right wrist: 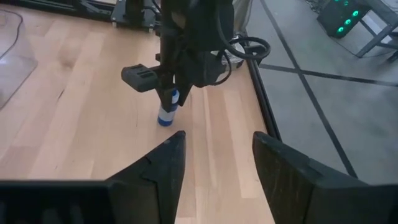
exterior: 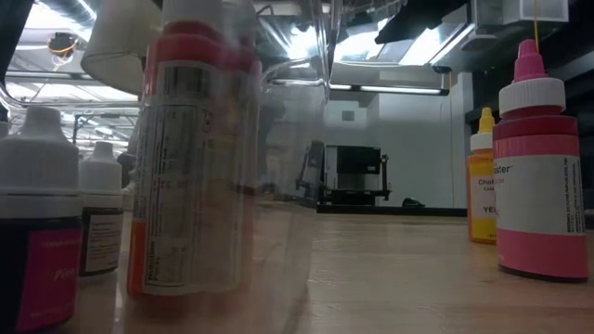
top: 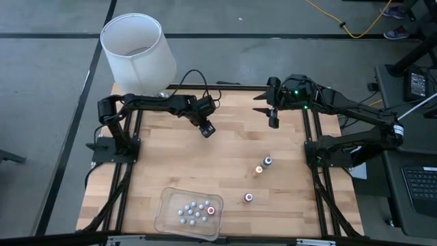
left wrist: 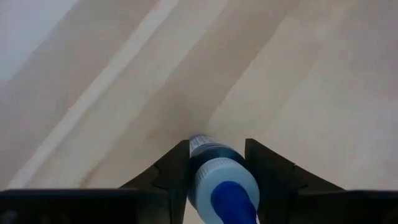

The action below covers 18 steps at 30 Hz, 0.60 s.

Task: Pick & Place food coloring
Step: Put the large blue food coloring bottle into the bin

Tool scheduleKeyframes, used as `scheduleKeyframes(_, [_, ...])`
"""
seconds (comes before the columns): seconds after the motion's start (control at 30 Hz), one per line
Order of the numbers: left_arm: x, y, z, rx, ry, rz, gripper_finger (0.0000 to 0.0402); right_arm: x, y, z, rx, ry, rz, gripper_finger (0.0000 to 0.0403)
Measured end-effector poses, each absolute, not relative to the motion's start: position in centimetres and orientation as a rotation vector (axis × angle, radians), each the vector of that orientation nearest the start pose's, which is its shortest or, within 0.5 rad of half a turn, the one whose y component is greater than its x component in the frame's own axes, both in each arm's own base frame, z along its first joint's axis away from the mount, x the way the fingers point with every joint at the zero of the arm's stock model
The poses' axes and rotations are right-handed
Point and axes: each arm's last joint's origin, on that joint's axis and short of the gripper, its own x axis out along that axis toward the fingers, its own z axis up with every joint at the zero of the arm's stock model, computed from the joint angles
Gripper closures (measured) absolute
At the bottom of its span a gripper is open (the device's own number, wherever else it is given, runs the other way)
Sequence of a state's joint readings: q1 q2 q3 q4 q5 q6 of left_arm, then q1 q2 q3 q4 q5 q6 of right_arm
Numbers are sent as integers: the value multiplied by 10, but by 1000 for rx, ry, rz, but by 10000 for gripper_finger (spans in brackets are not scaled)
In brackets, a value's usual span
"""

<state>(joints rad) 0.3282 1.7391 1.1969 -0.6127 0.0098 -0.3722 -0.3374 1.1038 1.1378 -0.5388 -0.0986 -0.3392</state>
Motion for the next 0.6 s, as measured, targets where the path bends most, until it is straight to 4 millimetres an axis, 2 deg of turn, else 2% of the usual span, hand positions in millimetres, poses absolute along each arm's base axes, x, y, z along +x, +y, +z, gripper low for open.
scheduleKeyframes(0.1, [330, 111, 215, -530, 1039, 466, 273, 216, -73, 361, -220, 529, -147, 215])
scheduleKeyframes(0.3, [332, 96, 272, -508, 953, 360, 273, 216, -73, 361, -223, 529, -146, 215])
scheduleKeyframes(0.47, [318, 53, 336, -430, 904, 187, 273, 217, -73, 361, -228, 525, -146, 215])
scheduleKeyframes(0.6, [292, 6, 368, -445, 922, 87, 273, 217, -73, 362, -230, 513, -149, 215])
